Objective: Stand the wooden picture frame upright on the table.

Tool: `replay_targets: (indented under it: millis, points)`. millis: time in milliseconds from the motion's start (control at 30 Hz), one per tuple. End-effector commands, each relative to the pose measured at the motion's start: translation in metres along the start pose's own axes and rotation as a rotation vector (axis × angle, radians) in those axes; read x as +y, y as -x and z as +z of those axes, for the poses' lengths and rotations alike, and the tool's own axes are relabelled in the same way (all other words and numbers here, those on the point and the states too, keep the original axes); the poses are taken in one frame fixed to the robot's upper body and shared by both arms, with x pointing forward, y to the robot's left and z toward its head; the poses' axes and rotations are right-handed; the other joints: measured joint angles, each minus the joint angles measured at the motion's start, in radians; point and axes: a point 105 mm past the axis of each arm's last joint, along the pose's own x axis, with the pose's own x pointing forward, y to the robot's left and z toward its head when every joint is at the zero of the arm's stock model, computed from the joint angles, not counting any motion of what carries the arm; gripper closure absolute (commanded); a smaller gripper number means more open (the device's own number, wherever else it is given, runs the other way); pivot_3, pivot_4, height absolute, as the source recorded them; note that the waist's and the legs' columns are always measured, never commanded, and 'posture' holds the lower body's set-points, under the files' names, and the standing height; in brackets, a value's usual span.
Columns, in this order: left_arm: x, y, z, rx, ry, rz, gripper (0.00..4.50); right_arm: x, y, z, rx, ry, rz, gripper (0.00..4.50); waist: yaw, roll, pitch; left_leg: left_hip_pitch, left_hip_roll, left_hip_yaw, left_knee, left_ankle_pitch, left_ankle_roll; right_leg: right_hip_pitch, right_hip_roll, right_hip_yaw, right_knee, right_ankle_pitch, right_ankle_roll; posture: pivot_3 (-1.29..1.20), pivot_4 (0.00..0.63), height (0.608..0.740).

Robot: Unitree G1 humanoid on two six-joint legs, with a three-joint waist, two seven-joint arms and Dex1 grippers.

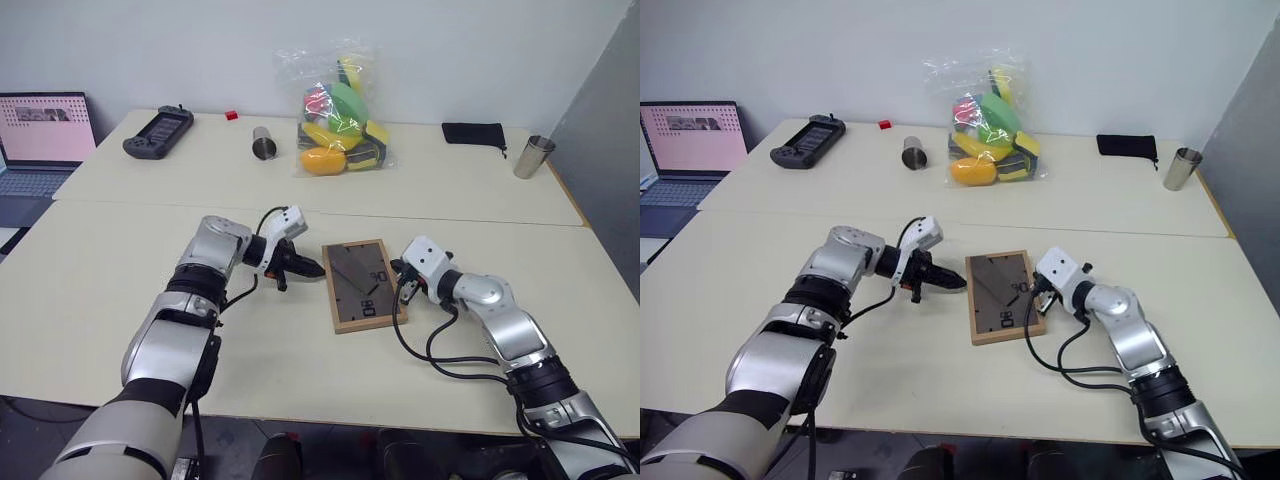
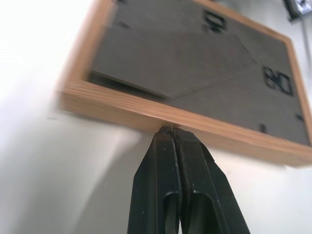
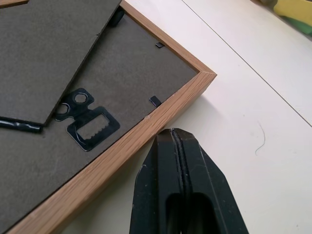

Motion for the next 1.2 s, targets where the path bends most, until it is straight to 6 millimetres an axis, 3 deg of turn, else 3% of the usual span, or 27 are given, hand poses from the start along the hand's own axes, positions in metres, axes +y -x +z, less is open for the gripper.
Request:
replay_targets:
  millis: [33, 367, 733, 1033, 1200]
  points:
    - [0.011, 0.008, 0.011, -0.03, -0.029, 0.08, 4.46, -0.002, 0.014, 0.008, -0.033, 0.019, -0.001, 4.5, 0.001, 0.0, 0.0, 0.0, 0.0, 0.0, 0.0, 0.0, 0.0, 0.0, 0.0, 0.0, 0.0, 0.0, 0.0, 0.0, 0.15, 0.74]
    - [0.018, 0.002, 0.028, -0.08, -0.035, 0.121, 4.46, 0.015, 0.051, 0.004, -0.01, -0.044, 0.016, 4.5, 0.003, 0.0, 0.0, -0.001, 0.0, -0.001, 0.0, 0.0, 0.0, 0.0, 0.0, 0.0, -0.001, 0.0, 0.0, 0.0, 0.15, 0.74]
    - [0.012, -0.016, 0.041, -0.085, -0.071, 0.091, 4.46, 0.028, 0.049, 0.024, -0.084, -0.167, 0.037, 4.5, 0.003, 0.0, 0.0, -0.001, -0.001, -0.001, 0.0, 0.0, 0.0, 0.0, 0.0, 0.0, -0.001, 0.0, 0.0, 0.0, 0.15, 0.74]
    - [0.018, -0.008, 0.041, -0.107, -0.06, 0.131, 4.46, 0.027, 0.046, 0.023, -0.08, -0.181, 0.026, 4.5, 0.003, 0.0, 0.0, -0.002, -0.001, -0.001, 0.0, 0.0, 0.0, 0.0, 0.0, 0.0, -0.001, 0.0, 0.0, 0.0, 0.15, 0.74]
    - [0.019, 0.013, 0.048, -0.168, -0.026, 0.122, 4.46, 0.008, 0.054, 0.019, -0.075, -0.147, -0.004, 4.5, 0.002, 0.0, 0.0, -0.002, -0.001, -0.001, 0.0, 0.0, 0.0, 0.0, 0.0, 0.0, -0.001, 0.0, 0.0, 0.0, 0.15, 0.74]
